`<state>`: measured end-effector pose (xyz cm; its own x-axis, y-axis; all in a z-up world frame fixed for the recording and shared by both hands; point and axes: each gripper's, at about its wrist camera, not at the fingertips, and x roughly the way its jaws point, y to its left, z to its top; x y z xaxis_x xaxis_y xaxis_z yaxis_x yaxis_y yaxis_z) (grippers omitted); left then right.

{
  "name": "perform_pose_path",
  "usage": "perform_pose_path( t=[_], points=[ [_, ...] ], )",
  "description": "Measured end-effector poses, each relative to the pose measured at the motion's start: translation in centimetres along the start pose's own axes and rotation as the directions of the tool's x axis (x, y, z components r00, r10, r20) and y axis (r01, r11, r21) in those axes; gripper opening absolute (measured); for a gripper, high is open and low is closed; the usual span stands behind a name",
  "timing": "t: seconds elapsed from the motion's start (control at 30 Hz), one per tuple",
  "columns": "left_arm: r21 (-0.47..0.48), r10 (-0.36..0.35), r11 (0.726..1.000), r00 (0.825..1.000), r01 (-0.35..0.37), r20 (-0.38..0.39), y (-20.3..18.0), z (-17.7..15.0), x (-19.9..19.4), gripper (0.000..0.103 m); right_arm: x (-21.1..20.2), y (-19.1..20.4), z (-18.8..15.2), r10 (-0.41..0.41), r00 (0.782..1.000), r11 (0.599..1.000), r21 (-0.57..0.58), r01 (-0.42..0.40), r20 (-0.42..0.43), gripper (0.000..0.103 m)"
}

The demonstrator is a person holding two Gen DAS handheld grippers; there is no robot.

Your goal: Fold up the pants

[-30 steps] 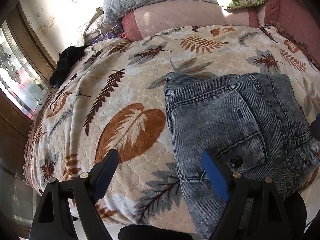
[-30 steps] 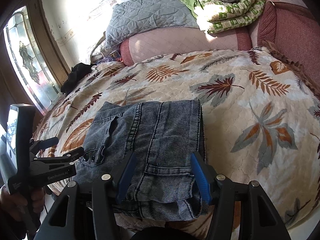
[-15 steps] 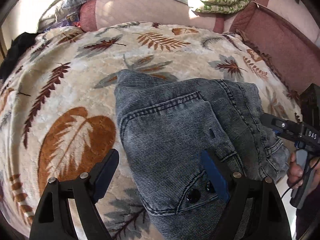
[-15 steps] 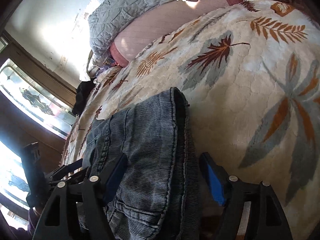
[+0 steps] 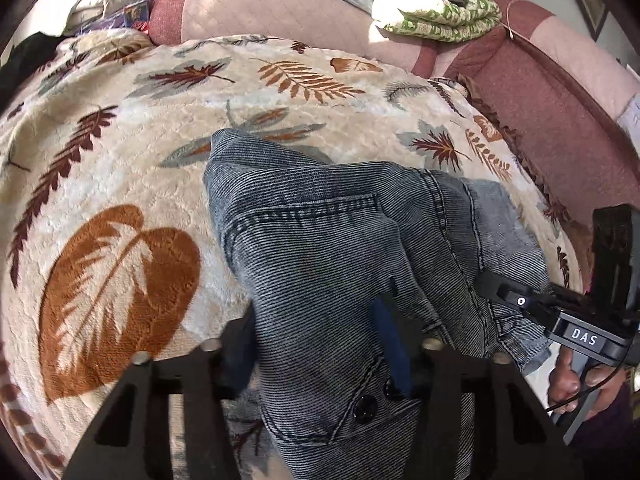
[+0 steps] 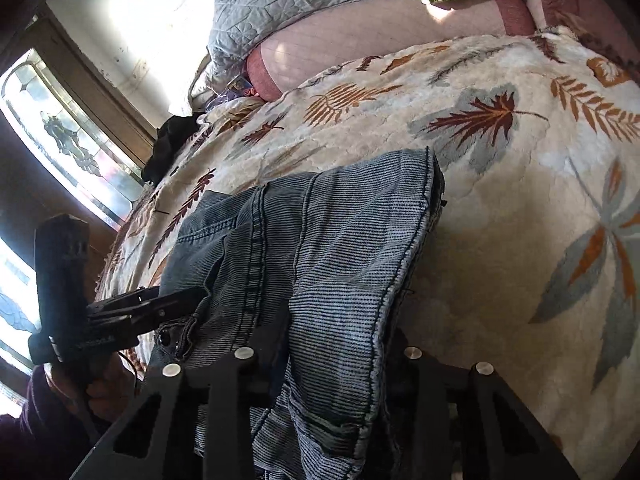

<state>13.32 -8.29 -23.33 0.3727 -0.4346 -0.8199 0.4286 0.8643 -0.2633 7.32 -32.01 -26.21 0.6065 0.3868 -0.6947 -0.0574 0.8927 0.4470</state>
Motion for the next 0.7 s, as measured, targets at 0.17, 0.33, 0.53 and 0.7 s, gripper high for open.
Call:
perform_pose_path(
  t=[0.17,0.33,0.53,0.7],
  points=[
    [0.022,-0.017,1.000,1.000,0.016,0.025,-0.2,1.1,-1.7,0.019,-1.7,2.2,1.1,-0.008,0.999,0.997,-0.074,0.010,0.032,0.031],
    [0.081,0.016,0.996,0.994,-0.025,0.112,-1.0,4.5,-4.3,0.018,-2.7,4.8,4.1,0.009,0.998,0.988,-0.153,0.002,0.069,0.031],
    [0.081,0.109,0.989,0.982,-0.122,0.155,0.8,10.9,-3.1,0.018,-0.1,4.1,10.2,0.057,0.989,0.994,-0.105,-0.043,0.137,0.031],
    [0.048,0.226,0.972,0.972,-0.229,0.057,4.1,14.1,3.8,0.019,6.6,2.0,13.4,0.037,0.994,0.999,-0.025,-0.034,0.104,0.031]
  ],
)
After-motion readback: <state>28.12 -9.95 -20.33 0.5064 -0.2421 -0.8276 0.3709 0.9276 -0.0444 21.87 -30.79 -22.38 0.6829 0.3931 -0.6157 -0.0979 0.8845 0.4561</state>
